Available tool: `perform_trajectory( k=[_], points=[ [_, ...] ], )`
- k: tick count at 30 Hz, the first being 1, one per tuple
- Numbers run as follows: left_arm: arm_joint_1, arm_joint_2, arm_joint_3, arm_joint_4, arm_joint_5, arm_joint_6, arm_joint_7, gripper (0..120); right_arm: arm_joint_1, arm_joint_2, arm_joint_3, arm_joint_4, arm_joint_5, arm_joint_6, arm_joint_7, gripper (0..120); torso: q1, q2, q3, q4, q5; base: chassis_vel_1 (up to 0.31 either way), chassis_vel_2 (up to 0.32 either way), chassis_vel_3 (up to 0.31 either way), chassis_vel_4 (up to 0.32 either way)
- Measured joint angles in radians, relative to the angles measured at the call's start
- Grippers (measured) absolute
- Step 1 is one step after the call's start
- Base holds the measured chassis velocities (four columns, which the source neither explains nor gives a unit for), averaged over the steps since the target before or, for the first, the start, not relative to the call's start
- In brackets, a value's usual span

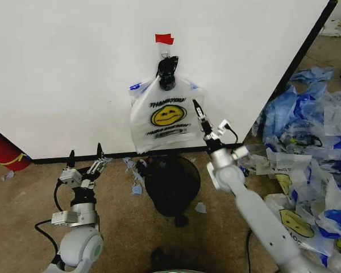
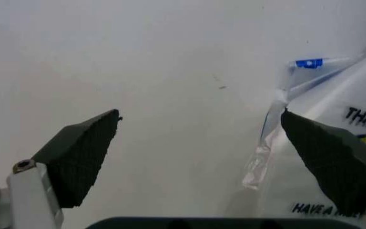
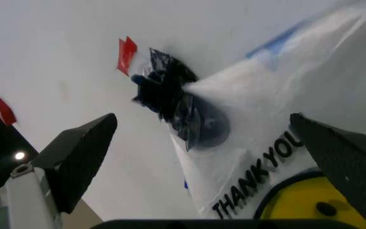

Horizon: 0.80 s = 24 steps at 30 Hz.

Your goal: Pick up the garbage bag from the wall and place it over the trash bin.

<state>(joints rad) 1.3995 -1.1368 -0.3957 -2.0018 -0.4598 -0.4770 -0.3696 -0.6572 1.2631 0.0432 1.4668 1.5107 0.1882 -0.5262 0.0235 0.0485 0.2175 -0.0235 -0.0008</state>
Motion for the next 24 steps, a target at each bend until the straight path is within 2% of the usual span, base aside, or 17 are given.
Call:
perform_trajectory(
  k=[6,18,24],
  points=[
    [-0.008,-0.008,0.021,0.021,0.013,0.000,0.002,100,0.046,0.033,-0.016,-0.048,0.000,-0.009,-0.026,100,0.000,0.000,0.000,-0.0005,-0.0004,0.000,0.000,0.000,0.000],
    [0.000,-0.008,0.015,0.017,0.019,-0.003,0.003,100,0.140,0.126,-0.064,-0.178,-0.003,-0.035,-0.098,100,0.000,0.000,0.000,0.0003,-0.0002,0.000,0.000,0.000,0.000],
    [0.009,-0.016,0.011,0.018,0.027,-0.013,0.003,100,0.165,0.143,-0.067,-0.202,-0.009,-0.036,-0.103,100,0.000,0.000,0.000,-0.0002,-0.0003,0.000,0.000,0.000,0.000]
  ],
)
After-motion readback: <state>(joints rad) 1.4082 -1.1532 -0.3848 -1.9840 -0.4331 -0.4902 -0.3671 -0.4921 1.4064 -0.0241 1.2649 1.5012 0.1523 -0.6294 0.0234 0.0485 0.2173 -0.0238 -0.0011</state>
